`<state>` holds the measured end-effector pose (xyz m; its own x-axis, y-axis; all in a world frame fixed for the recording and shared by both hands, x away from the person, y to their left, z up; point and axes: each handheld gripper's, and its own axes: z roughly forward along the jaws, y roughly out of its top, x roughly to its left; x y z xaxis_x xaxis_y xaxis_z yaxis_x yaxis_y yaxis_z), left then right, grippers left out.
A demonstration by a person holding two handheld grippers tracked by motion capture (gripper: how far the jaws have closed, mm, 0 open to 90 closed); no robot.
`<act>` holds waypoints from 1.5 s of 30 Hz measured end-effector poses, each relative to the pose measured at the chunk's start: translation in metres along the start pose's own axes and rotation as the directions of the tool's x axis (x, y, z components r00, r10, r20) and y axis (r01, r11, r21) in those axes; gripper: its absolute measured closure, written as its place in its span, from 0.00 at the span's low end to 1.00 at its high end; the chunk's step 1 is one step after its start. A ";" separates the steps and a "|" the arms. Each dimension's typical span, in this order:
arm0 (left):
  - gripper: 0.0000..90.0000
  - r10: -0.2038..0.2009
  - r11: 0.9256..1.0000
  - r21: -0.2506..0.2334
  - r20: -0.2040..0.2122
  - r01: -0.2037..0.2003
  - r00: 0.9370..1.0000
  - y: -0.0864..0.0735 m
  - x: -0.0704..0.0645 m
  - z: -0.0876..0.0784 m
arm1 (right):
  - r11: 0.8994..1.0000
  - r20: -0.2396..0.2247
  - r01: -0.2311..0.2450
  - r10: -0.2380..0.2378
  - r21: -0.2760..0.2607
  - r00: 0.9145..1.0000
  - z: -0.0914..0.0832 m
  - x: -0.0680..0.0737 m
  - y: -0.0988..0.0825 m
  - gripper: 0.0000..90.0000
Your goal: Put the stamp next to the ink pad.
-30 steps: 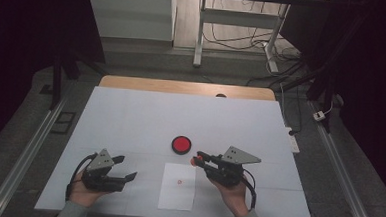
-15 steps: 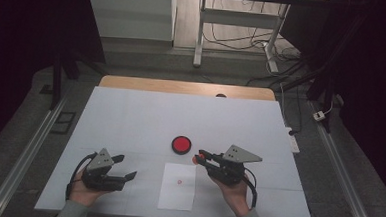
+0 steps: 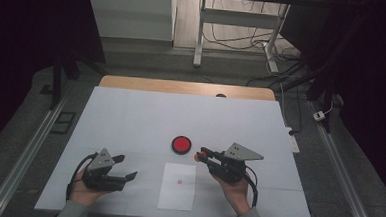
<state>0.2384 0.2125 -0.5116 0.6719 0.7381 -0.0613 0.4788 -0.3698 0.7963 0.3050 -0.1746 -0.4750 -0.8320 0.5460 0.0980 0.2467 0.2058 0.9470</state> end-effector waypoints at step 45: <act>0.28 0.002 1.000 0.014 0.003 -0.002 1.000 0.000 0.001 0.002 | 0.977 0.142 -0.022 -0.009 0.214 0.990 0.059 -0.050 -0.016 0.80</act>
<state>0.2399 0.2124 -0.5131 0.6742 0.7360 -0.0615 0.4856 -0.3790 0.7878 0.3716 -0.1570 -0.5130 -0.7551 0.6540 0.0454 0.3658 0.3629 0.8570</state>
